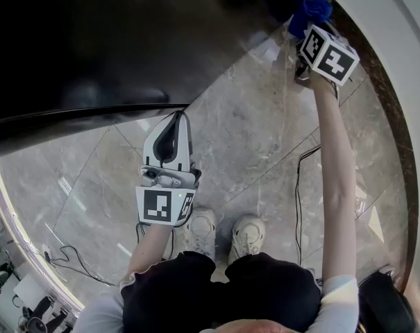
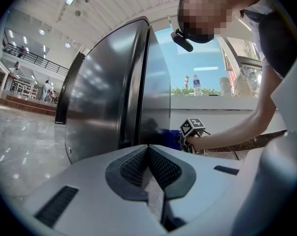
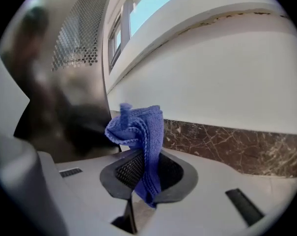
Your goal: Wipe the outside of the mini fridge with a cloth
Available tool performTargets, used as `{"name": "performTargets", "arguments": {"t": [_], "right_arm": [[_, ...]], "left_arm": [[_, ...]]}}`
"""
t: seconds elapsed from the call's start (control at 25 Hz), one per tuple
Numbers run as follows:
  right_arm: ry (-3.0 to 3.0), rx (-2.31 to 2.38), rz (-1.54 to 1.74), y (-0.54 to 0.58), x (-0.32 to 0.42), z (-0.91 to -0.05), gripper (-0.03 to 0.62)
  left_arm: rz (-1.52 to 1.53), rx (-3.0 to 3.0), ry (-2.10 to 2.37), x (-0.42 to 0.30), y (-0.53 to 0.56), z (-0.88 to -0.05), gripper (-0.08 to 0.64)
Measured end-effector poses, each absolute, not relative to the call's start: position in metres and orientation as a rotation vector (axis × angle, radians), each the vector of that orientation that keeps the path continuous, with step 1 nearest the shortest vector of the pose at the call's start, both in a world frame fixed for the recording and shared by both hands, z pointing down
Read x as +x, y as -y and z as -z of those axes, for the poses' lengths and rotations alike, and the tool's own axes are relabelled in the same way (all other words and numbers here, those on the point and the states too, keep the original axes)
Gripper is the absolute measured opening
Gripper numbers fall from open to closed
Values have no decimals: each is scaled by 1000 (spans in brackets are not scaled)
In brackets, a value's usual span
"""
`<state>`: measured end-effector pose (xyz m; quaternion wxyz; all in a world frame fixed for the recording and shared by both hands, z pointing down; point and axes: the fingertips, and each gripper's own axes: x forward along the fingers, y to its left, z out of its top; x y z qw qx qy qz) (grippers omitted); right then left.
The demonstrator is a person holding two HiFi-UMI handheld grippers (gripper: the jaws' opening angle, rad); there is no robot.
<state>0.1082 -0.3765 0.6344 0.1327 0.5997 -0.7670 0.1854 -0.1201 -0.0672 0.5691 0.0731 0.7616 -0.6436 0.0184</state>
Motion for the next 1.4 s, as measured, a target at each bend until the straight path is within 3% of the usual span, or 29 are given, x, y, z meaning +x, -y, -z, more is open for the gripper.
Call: {"name": "performTargets", "arguments": {"t": [0.72,0.96,1.4], "right_arm": [[2548,1420,-524,179,29,-561,72],[2634,1311,-311,144,4,-524,72],[2637,1202,-289,117,-8,-527,72]], "left_arm": [[-18,2349,1919,-102,56,-536,5],[5,2371,1926,-100,53,-519,5],[12,2379,1908,-91,47,-509,5]]}}
